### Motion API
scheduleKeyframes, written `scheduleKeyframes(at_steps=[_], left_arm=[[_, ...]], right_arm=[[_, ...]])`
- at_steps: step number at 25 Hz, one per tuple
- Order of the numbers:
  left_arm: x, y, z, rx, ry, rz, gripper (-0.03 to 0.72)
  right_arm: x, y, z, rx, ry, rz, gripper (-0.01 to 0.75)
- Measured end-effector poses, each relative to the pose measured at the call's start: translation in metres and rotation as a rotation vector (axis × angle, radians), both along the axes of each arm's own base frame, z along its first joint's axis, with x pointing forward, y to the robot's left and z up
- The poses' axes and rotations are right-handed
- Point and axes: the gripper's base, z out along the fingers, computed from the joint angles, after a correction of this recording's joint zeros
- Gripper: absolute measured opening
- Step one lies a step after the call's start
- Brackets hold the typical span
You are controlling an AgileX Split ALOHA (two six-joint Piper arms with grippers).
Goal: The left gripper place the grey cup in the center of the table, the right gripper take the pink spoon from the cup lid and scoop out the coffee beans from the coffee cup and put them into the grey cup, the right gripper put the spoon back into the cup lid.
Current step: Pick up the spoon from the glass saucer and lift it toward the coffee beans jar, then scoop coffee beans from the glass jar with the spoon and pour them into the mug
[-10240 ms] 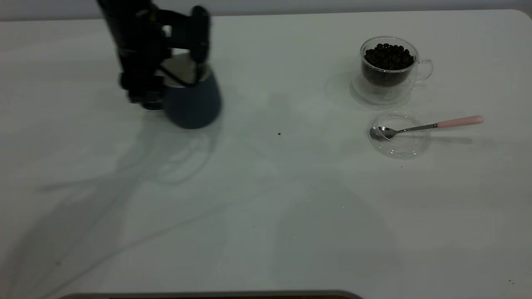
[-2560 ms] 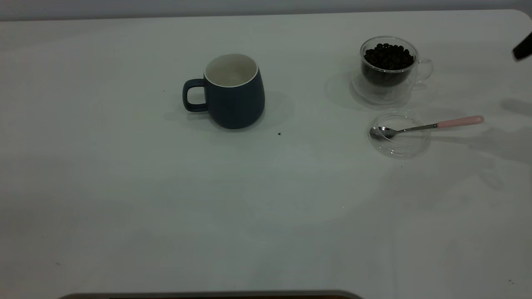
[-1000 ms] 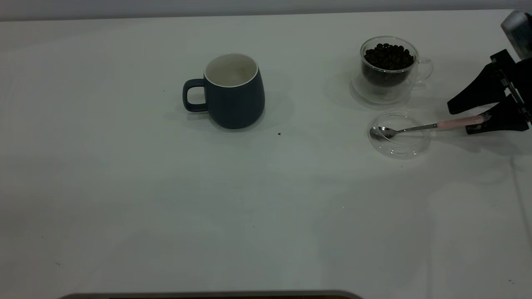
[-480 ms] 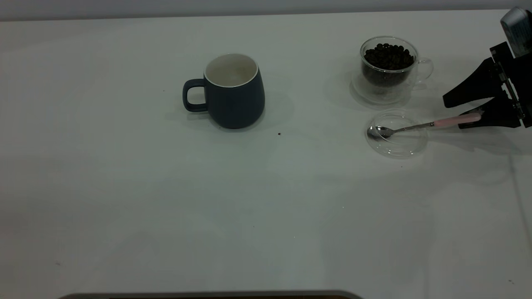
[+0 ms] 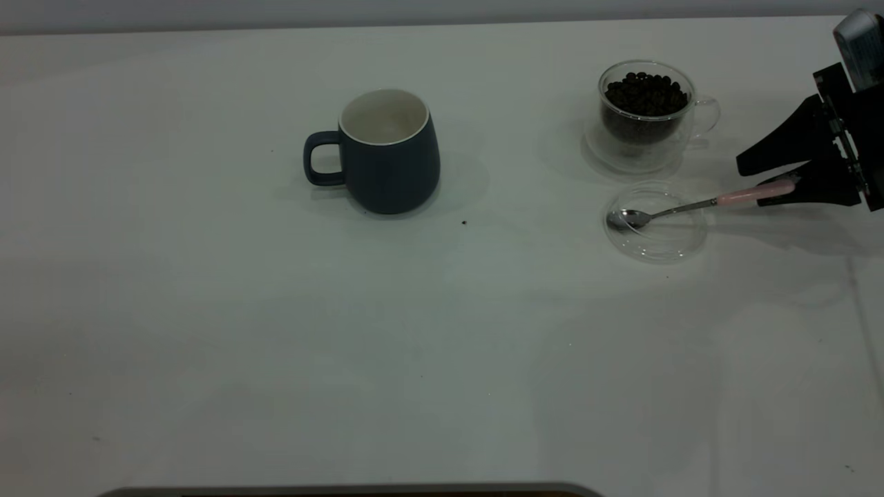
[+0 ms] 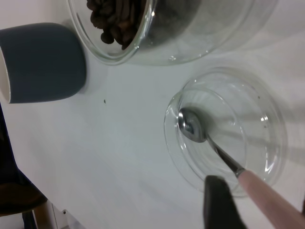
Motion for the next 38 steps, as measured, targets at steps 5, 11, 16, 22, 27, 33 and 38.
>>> scheduleKeyframes(at_steps=[5, 11, 16, 22, 27, 33, 38], left_arm=[[0.000, 0.000, 0.000, 0.000, 0.000, 0.000, 0.586], [0.000, 0.000, 0.000, 0.000, 0.000, 0.000, 0.586], [0.000, 0.000, 0.000, 0.000, 0.000, 0.000, 0.586], [0.000, 0.000, 0.000, -0.001, 0.000, 0.001, 0.586], [0.000, 0.000, 0.000, -0.001, 0.000, 0.001, 0.586], [0.000, 0.000, 0.000, -0.001, 0.000, 0.001, 0.586], [0.000, 0.000, 0.000, -0.001, 0.000, 0.001, 0.586]], right_arm=[[0.000, 0.000, 0.000, 0.008, 0.005, -0.001, 0.251], [-0.001, 0.003, 0.003, 0.042, 0.010, 0.012, 0.116], [-0.001, 0.001, 0.010, 0.026, -0.004, 0.039, 0.113], [0.004, -0.002, 0.042, -0.022, -0.072, 0.085, 0.113], [0.006, -0.004, 0.077, -0.062, -0.105, 0.113, 0.113], [0.013, -0.004, 0.119, -0.068, -0.207, 0.042, 0.113], [0.026, -0.003, 0.124, -0.098, -0.310, -0.052, 0.113]])
